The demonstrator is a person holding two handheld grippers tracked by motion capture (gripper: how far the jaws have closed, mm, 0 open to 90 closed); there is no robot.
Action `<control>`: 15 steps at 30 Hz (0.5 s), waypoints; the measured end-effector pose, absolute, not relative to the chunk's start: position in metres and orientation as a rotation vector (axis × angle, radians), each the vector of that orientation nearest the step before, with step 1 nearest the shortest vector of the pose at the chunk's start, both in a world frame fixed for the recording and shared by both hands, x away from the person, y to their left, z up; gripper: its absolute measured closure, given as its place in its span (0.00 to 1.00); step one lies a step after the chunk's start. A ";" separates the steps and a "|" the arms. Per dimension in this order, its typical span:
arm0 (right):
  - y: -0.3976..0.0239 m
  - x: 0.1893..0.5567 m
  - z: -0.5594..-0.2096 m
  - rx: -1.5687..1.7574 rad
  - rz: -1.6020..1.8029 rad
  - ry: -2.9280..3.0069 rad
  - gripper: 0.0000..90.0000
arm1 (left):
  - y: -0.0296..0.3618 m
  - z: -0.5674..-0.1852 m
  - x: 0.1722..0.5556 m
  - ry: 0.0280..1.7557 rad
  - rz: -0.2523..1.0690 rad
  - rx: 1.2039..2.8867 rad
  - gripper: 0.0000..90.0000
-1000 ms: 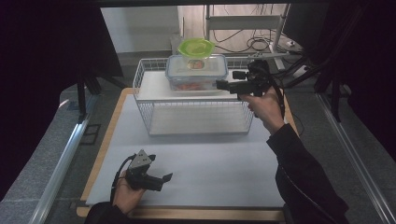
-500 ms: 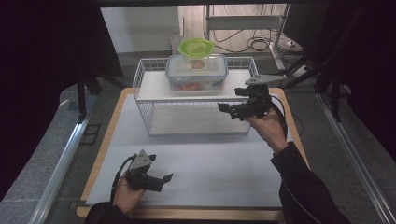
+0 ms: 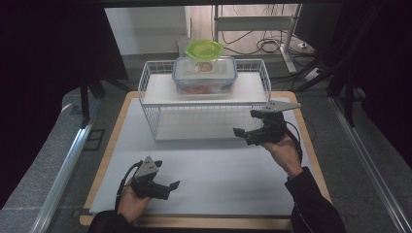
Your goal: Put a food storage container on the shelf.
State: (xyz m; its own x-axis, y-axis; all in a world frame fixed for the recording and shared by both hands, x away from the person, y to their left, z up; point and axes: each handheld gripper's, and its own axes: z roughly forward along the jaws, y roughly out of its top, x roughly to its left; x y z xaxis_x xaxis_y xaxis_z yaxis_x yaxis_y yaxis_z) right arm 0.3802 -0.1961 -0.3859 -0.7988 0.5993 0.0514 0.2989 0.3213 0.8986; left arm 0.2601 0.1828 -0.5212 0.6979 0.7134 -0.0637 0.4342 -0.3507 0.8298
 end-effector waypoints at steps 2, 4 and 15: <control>-0.198 0.378 -0.391 0.802 1.471 2.300 0.03 | 0.182 -0.521 0.260 0.876 0.390 2.002 0.01; -0.198 0.375 -0.395 0.794 1.457 2.304 0.03 | 0.182 -0.521 0.260 0.877 0.394 2.005 0.01; -0.200 0.353 -0.410 0.777 1.462 2.304 0.03 | 0.180 -0.521 0.258 0.868 0.403 2.025 0.01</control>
State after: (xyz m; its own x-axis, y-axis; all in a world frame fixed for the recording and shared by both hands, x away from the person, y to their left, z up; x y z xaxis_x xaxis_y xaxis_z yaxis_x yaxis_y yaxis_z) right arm 0.3528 -0.2004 -0.4101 -0.8074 0.5891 0.0322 0.2799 0.3344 0.8999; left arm 0.2583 0.1802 -0.5213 0.7042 0.7089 -0.0402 0.4264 -0.3769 0.8223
